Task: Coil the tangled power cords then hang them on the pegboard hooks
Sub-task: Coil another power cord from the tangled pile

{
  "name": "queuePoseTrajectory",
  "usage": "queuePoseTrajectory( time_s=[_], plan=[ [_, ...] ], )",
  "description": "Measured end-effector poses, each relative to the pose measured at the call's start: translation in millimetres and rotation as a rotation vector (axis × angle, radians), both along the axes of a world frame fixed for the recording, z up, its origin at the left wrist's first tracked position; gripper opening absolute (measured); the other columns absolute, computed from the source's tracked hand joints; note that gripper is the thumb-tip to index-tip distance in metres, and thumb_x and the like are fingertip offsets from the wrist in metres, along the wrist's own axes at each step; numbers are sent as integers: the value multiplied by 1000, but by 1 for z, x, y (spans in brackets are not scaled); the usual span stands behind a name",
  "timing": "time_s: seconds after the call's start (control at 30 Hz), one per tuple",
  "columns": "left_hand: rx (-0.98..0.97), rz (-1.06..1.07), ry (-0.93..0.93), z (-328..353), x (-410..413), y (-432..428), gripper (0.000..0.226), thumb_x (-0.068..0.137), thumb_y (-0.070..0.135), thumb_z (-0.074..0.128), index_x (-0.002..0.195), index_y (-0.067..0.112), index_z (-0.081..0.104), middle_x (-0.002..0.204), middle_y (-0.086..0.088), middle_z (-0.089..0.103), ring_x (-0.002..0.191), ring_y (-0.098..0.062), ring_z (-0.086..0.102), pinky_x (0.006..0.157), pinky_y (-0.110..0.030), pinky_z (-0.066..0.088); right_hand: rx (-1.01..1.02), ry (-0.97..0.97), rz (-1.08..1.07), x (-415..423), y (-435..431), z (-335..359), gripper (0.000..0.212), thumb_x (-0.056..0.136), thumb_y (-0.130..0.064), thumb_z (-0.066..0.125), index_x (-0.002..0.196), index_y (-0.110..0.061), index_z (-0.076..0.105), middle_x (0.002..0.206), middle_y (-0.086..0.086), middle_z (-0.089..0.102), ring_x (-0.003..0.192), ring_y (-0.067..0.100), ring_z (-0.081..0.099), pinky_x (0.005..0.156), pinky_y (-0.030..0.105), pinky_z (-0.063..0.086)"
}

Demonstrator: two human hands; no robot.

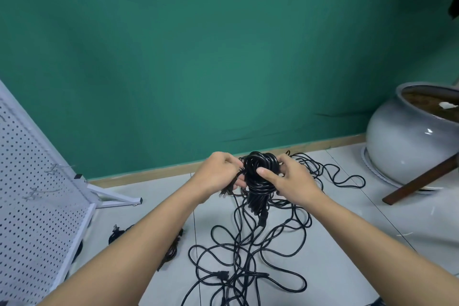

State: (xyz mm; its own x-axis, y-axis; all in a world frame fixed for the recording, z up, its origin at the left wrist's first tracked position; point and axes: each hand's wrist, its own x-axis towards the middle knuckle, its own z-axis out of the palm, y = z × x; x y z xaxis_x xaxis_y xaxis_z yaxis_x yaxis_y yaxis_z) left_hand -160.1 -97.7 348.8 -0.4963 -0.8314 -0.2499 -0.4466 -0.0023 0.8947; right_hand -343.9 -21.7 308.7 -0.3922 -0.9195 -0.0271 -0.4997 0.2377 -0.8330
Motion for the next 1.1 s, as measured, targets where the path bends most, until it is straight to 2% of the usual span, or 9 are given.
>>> queuePoseTrajectory(
  time_s=[0.1, 0.2, 0.37, 0.53, 0.7, 0.87, 0.93, 1.0, 1.1],
  plan=[
    [5, -144, 11, 8, 9, -1, 23, 99, -2, 45, 112, 8, 62, 93, -8, 79, 68, -4, 72, 54, -23, 52, 16, -22, -6, -5, -1, 0, 32, 87, -53, 77, 99, -29, 59, 94, -7, 76, 83, 14, 74, 85, 48, 61],
    [-41, -317, 1, 10, 18, -2, 37, 95, -12, 46, 113, 8, 71, 104, -4, 78, 86, -6, 75, 65, -14, 50, 9, -44, -7, -9, 0, 2, 33, 87, -53, 76, 101, -28, 60, 90, -5, 77, 81, 15, 74, 85, 51, 60],
    [-359, -462, -192, 14, 16, -3, 43, 95, -5, 55, 116, 23, 78, 71, 28, 71, 74, 8, 67, 81, -12, 51, -9, -57, -5, -18, 2, 1, 32, 85, -55, 77, 99, -30, 62, 95, -3, 78, 85, 17, 75, 87, 49, 60],
    [-478, -509, -209, 9, 9, -7, 29, 91, 8, 74, 104, 33, 80, 92, 8, 78, 90, -7, 72, 86, -38, 58, -31, -100, 47, -23, 5, 3, 31, 86, -51, 78, 103, -28, 64, 95, -1, 78, 81, 15, 74, 79, 38, 57],
    [-580, -491, -120, 8, 12, -16, 14, 88, 18, 80, 97, 29, 78, 107, 11, 54, 83, -4, 57, 78, -15, 42, -6, -89, 79, -21, 10, 2, 60, 63, -78, 73, 102, -33, 63, 93, -1, 79, 86, 18, 76, 84, 45, 58],
    [-531, -394, 80, 16, 16, -18, 12, 80, 15, 87, 91, 14, 81, 93, 5, 70, 79, -9, 62, 74, -23, 45, 5, -152, 153, -18, 14, 10, 44, 80, -55, 82, 106, -24, 64, 93, -1, 80, 89, 20, 78, 98, 51, 55],
    [-430, -365, 147, 18, 17, -20, 15, 78, 15, 88, 90, 9, 81, 88, -3, 71, 73, -15, 62, 73, -34, 48, 26, -138, 138, -18, 13, 9, 73, 67, -78, 79, 116, -25, 65, 103, 0, 79, 99, 17, 76, 102, 48, 53],
    [-349, -350, 179, 18, 18, -20, 16, 77, 13, 88, 89, 5, 81, 85, -12, 71, 69, -17, 61, 69, -34, 47, 48, -132, 124, -20, 9, 1, 98, 57, -93, 72, 127, -26, 64, 113, 0, 77, 108, 16, 73, 104, 45, 53],
    [-279, -359, 196, 17, 16, -17, 13, 80, 12, 86, 89, 4, 81, 87, -20, 73, 67, -19, 64, 65, -28, 46, 35, -197, 78, -20, 6, 0, 98, 57, -93, 71, 126, -24, 66, 114, 2, 76, 106, 19, 73, 101, 49, 55]
  ],
)
